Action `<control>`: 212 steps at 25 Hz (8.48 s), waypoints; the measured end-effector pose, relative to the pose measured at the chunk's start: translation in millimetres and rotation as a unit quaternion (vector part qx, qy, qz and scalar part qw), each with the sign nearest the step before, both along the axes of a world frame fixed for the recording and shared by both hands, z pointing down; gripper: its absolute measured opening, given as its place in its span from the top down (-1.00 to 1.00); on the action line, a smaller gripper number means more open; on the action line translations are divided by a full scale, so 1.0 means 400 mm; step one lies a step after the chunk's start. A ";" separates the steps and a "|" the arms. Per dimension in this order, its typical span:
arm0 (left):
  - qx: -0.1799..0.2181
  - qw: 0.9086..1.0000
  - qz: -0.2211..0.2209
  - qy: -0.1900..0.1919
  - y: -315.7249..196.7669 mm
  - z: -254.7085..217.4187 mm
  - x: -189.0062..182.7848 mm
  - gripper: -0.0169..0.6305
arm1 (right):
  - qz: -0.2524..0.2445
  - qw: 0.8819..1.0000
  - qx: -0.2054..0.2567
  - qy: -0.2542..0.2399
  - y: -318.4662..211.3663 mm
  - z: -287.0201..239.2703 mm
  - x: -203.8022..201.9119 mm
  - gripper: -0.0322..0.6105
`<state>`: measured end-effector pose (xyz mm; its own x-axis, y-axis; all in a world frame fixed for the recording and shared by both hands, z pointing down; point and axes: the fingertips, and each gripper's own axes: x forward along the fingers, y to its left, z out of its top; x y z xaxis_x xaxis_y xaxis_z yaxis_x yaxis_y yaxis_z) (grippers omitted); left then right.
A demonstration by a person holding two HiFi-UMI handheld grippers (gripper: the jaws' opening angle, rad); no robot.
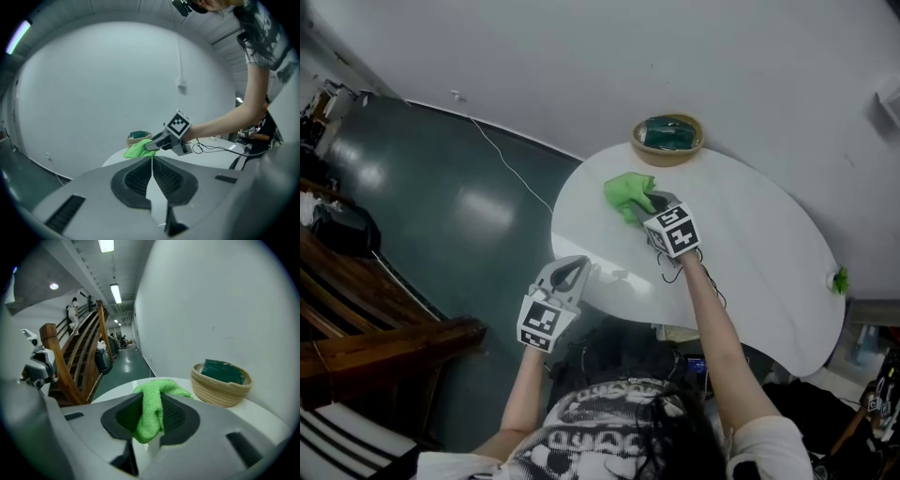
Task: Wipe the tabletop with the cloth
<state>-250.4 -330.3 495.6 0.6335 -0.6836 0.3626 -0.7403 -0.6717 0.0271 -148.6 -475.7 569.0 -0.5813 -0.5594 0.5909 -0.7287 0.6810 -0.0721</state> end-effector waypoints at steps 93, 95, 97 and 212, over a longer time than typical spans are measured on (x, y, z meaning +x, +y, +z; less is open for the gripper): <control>-0.002 0.979 0.202 -0.003 0.316 0.016 0.617 0.92 | 0.383 0.921 -0.053 0.056 0.769 0.069 1.197 0.60; -0.002 0.982 0.190 -0.001 0.314 0.014 0.543 0.92 | 0.360 0.931 -0.047 0.047 0.723 0.062 1.079 0.60; -0.001 0.984 0.179 -0.001 0.316 0.015 0.468 0.92 | 0.336 0.940 -0.041 0.037 0.682 0.059 0.956 0.60; -0.019 0.962 0.273 -0.022 0.956 0.053 0.636 0.92 | 0.307 0.946 -0.027 -0.098 1.395 0.010 0.651 0.60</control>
<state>3.8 52.0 516.9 0.8780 -0.2398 0.4143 -0.2790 -0.9596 0.0357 111.6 82.4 572.8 -0.2591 -0.7990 0.5427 -0.9545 0.1260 -0.2702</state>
